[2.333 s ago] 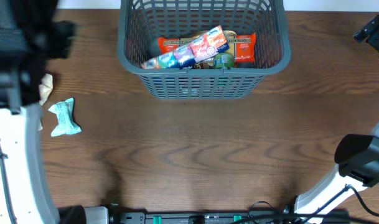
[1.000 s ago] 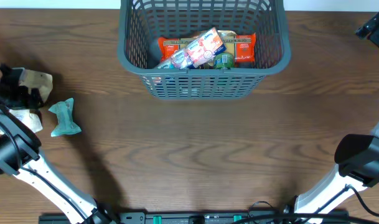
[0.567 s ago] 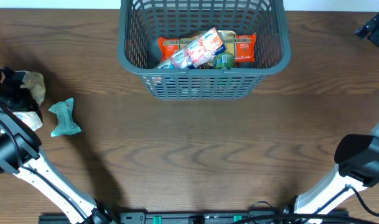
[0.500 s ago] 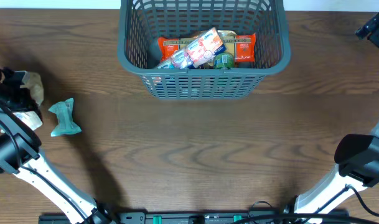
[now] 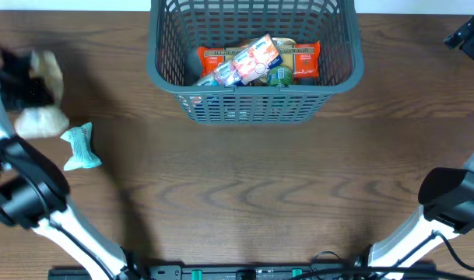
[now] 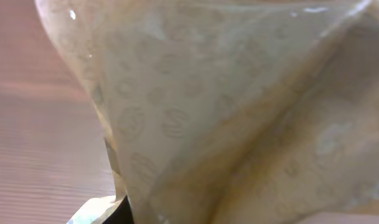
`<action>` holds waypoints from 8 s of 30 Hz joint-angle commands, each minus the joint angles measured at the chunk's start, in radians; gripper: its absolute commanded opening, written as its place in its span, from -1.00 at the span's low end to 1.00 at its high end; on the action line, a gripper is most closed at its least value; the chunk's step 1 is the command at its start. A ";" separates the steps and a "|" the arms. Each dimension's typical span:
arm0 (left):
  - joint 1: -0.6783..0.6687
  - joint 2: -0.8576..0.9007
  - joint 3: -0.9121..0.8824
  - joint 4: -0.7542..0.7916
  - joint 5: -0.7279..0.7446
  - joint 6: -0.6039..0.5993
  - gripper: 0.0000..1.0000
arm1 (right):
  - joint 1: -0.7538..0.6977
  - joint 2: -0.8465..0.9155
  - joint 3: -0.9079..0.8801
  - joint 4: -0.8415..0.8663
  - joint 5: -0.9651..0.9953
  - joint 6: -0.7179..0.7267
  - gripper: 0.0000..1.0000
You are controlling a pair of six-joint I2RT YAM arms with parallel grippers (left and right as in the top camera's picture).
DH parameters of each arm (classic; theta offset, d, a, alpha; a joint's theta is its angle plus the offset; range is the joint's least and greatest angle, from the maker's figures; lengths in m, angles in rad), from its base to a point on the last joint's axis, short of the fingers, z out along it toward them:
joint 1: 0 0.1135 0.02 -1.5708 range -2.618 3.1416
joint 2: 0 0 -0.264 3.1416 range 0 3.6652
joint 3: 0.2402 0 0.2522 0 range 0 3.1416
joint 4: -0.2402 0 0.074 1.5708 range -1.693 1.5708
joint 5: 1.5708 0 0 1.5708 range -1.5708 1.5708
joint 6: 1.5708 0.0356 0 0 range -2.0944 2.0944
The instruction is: Pack container
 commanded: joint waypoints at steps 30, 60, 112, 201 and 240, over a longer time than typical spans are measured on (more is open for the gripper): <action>-0.941 0.087 0.164 0.357 0.019 0.615 -0.89 | 0.003 0.008 -0.003 -0.011 -0.003 -0.040 0.99; -0.571 -0.499 0.162 0.199 -0.350 -0.060 0.96 | 0.003 0.008 -0.003 -0.016 -0.004 -0.077 0.99; -0.150 0.002 -0.608 0.245 -0.190 -0.484 -0.51 | 0.003 0.008 -0.003 0.021 -0.003 -0.072 0.99; -0.505 -0.440 0.069 -0.175 -0.197 -0.227 0.97 | 0.351 -0.053 0.147 -0.298 -0.060 -0.280 0.98; -0.505 -1.437 -1.204 0.383 -0.196 -0.238 0.97 | 0.812 -0.897 -1.268 0.357 0.133 -0.125 0.99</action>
